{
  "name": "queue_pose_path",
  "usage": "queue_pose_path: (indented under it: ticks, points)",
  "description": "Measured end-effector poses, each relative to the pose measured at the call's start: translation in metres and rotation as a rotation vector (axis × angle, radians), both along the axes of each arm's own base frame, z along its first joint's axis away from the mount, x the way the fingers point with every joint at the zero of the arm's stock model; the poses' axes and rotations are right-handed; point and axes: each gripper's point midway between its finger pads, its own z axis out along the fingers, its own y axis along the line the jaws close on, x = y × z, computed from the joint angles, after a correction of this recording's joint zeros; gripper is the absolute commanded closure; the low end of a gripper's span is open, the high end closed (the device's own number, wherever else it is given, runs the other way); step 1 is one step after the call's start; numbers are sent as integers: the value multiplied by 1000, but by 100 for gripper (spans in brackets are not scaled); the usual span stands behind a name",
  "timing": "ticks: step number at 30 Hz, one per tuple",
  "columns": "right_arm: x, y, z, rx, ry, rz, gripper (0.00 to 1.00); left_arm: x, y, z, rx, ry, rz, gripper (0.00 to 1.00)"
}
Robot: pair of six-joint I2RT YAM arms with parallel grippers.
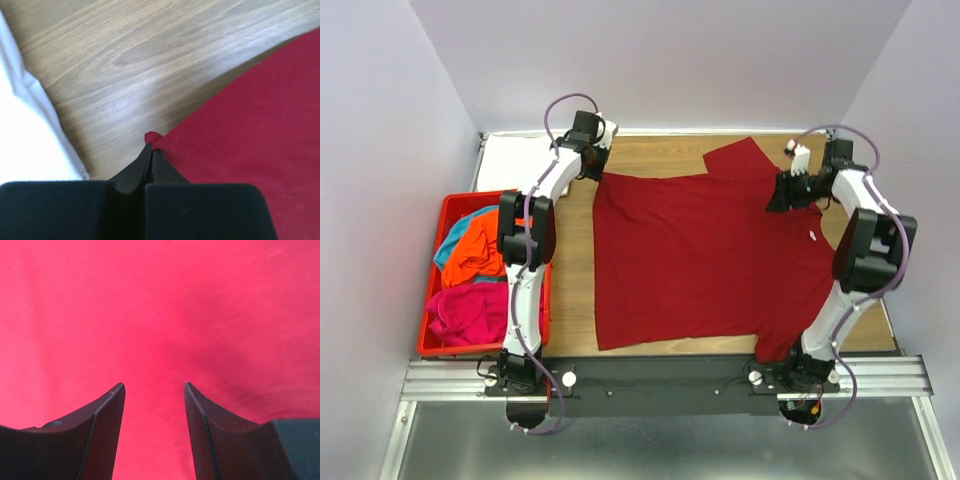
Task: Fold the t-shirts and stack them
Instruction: Flatten the tshirt out, then fold the tshirt
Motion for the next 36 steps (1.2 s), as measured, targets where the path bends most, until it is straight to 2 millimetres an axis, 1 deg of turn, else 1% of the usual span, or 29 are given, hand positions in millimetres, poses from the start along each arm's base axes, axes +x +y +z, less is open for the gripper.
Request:
queue_pose_path:
  ticks: [1, 4, 5, 8, 9, 11, 13, 15, 17, 18, 24, 27, 28, 29, 31, 32, 33, 36]
  points:
    - [12, -5, -2, -13, 5, -14, 42, 4, 0, -7, 10, 13, 5, 100]
    - [59, -21, -7, -41, -23, -64, 42, 10, 1, -18, 23, 33, 11, 100]
    - [76, -26, -6, -45, -44, -84, 42, 10, 1, -19, 26, 36, 12, 100]
    - [114, -34, -9, -32, -57, -132, 42, 9, 2, -20, 31, 41, 16, 100]
    - [133, -38, -9, -26, -78, -148, 42, 9, 3, -20, 32, 41, 17, 100]
    - [162, -44, -11, -14, -113, -175, 42, 8, 3, -22, 34, 45, 17, 100]
    - [183, -48, -15, -2, -126, -205, 42, 7, 3, -23, 35, 48, 18, 100]
    - [197, -53, -22, -1, -129, -233, 42, 5, 4, -27, 37, 56, 17, 100]
    - [206, -57, -30, -8, -129, -256, 43, 3, 4, -30, 40, 65, 17, 100]
    - [209, -60, -36, -17, -122, -271, 43, 2, 5, -32, 40, 69, 18, 100]
    - [209, -69, -59, -54, -84, -312, 48, -1, 5, -32, 41, 74, 17, 100]
    - [208, -70, -63, -63, -83, -315, 65, -3, 6, -30, 39, 68, 17, 100]
    - [207, -71, -64, -66, -82, -316, 71, -5, 6, -30, 39, 70, 17, 100]
    - [205, -71, -65, -66, -78, -318, 84, -6, 6, -30, 40, 71, 17, 100]
    - [198, -71, -67, -71, -66, -319, 94, -9, 7, -30, 40, 74, 16, 100]
    - [195, -71, -67, -75, -61, -319, 98, -10, 7, -30, 39, 73, 16, 100]
    - [191, -70, -68, -79, -56, -316, 99, -11, 7, -32, 39, 75, 17, 100]
    - [172, -69, -69, -93, -22, -312, 99, -20, 9, -36, 40, 86, 18, 100]
